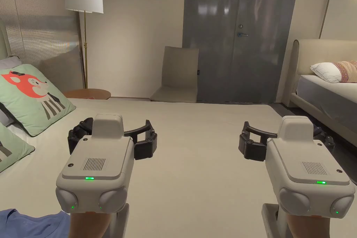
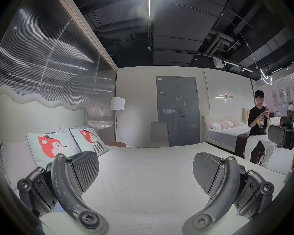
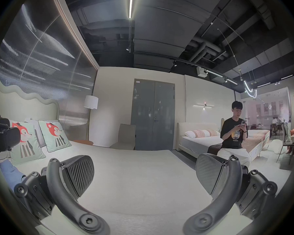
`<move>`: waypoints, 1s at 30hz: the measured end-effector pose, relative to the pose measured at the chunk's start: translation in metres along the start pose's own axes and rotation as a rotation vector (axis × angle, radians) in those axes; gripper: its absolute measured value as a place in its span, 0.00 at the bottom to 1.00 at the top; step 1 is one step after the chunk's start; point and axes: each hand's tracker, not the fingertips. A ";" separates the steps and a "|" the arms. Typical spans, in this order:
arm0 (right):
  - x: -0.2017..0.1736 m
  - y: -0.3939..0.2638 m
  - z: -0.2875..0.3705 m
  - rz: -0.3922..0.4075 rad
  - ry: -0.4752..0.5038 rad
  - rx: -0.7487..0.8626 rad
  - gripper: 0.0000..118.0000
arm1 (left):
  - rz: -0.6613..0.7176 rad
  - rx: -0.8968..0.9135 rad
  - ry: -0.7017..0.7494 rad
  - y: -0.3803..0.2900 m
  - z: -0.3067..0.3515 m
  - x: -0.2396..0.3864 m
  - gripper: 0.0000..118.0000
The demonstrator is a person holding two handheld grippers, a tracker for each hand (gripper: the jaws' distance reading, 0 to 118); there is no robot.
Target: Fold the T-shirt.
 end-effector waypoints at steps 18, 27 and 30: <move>0.008 -0.001 0.005 0.001 -0.015 -0.011 0.00 | -0.002 0.003 -0.015 0.005 0.006 0.006 0.00; 0.004 0.003 0.006 0.018 -0.006 -0.003 0.00 | 0.005 -0.009 -0.016 0.004 0.007 0.009 0.00; -0.009 0.003 0.002 0.013 0.035 -0.009 0.00 | 0.005 -0.010 0.017 0.006 0.011 -0.006 0.00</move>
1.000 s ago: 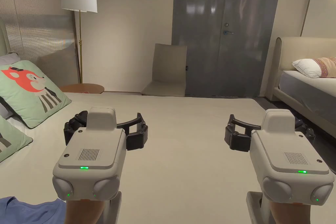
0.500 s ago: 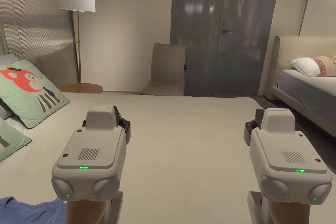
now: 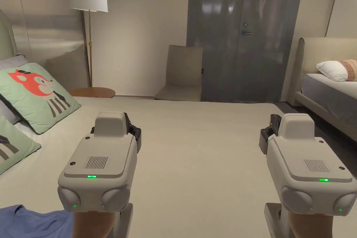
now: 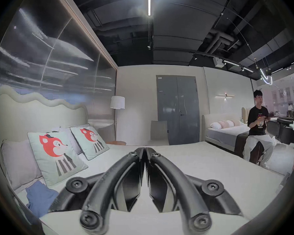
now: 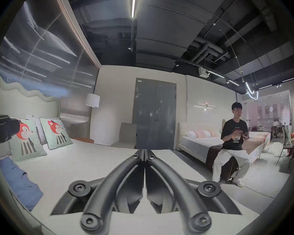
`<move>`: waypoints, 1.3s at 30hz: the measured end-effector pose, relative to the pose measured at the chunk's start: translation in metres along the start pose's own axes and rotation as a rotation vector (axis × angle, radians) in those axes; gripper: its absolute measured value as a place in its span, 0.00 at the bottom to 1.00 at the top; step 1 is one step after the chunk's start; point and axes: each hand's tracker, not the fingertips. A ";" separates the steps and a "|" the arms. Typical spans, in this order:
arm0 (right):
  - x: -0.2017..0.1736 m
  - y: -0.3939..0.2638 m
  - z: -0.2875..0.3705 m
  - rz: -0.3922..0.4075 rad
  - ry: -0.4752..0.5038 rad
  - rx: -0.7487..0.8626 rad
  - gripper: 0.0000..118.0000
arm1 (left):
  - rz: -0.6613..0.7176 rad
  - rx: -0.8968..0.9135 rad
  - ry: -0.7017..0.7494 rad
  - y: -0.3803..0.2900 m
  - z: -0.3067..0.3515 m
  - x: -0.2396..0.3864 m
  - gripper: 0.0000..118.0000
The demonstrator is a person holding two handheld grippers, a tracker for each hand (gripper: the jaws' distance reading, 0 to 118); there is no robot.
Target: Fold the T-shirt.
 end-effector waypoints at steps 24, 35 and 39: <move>-0.212 -0.011 -0.024 -0.054 0.451 -0.031 0.00 | -0.035 -0.100 0.402 -0.021 0.061 -0.189 0.00; -0.238 -0.057 -0.046 -0.018 0.475 -0.170 0.00 | 0.080 -0.751 0.257 -0.126 0.000 -0.210 0.02; -0.244 -0.073 -0.055 0.000 0.478 -0.207 0.00 | 0.156 -0.926 0.231 -0.175 -0.014 -0.215 0.94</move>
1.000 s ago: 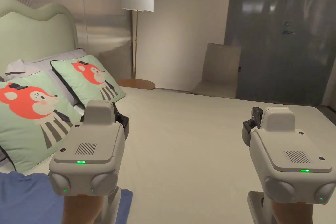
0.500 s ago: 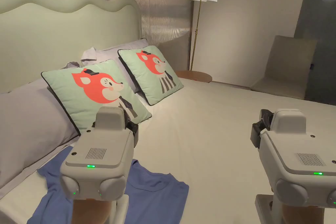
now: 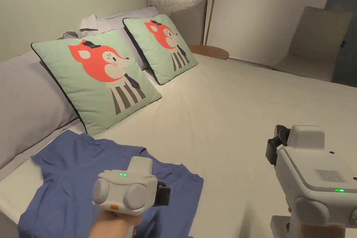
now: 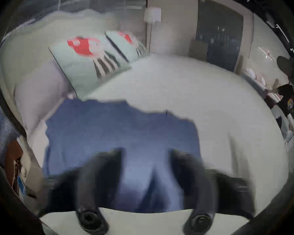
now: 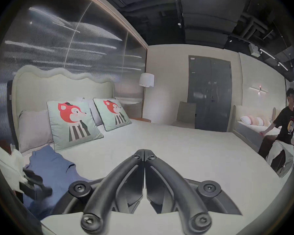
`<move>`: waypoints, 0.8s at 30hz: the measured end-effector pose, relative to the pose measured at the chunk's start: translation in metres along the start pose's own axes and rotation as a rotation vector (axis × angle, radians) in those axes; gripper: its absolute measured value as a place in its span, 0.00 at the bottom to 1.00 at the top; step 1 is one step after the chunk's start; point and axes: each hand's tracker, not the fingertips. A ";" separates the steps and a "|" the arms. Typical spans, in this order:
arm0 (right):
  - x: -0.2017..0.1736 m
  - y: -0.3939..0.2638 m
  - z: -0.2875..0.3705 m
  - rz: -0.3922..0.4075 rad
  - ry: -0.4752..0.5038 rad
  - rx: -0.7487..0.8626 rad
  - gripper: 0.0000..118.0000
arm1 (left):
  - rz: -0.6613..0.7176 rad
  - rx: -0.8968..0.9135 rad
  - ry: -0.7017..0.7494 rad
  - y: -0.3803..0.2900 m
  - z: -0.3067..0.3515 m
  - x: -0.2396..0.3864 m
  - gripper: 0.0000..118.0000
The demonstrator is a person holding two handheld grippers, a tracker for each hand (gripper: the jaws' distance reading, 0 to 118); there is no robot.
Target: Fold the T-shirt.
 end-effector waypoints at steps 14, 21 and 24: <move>0.012 -0.028 -0.020 -0.017 -0.020 -0.092 0.00 | 0.009 -0.094 0.074 -0.029 -0.040 -0.005 0.31; 0.027 -0.019 -0.003 -0.035 -0.029 -0.062 0.00 | 0.105 0.028 0.043 -0.006 0.002 -0.010 0.02; 0.040 -0.010 0.009 -0.047 -0.051 -0.036 0.00 | 0.129 0.105 0.004 0.015 0.033 -0.001 0.02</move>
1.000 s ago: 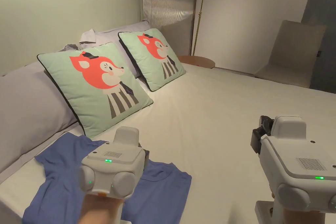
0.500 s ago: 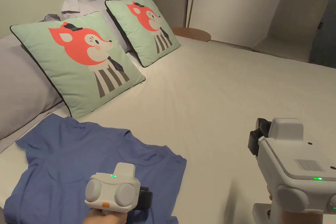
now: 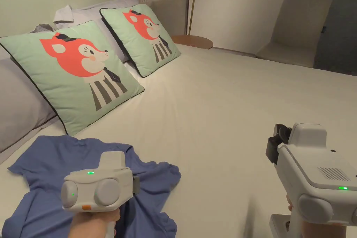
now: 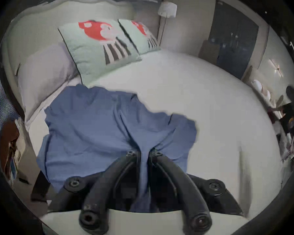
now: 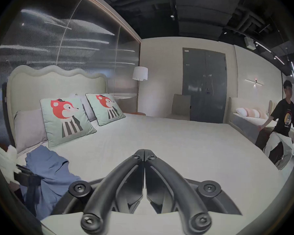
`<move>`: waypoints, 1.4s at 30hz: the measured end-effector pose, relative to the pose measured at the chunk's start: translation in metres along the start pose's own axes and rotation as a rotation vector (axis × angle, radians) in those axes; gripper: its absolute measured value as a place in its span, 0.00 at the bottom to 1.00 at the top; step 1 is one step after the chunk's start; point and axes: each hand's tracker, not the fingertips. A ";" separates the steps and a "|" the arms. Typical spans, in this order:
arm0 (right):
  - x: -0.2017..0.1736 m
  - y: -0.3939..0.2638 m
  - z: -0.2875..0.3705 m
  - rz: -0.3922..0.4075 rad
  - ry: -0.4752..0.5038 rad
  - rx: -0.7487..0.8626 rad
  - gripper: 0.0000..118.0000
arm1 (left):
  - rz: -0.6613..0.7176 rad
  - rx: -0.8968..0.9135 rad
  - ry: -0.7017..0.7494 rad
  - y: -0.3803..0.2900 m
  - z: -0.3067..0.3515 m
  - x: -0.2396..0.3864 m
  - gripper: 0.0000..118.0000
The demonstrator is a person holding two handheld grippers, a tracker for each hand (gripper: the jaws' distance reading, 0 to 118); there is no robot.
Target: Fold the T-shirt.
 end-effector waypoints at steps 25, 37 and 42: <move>0.207 0.013 0.164 -0.082 -0.411 0.137 0.00 | -0.356 0.200 -0.823 -0.030 0.090 0.329 0.02; 0.240 -0.020 0.184 -0.102 -0.489 0.068 0.00 | -0.520 -0.403 -0.752 -0.183 -0.006 0.370 0.02; 0.236 -0.025 0.179 -0.107 -0.479 0.057 0.00 | -0.429 -0.433 -0.781 -0.184 -0.015 0.359 0.02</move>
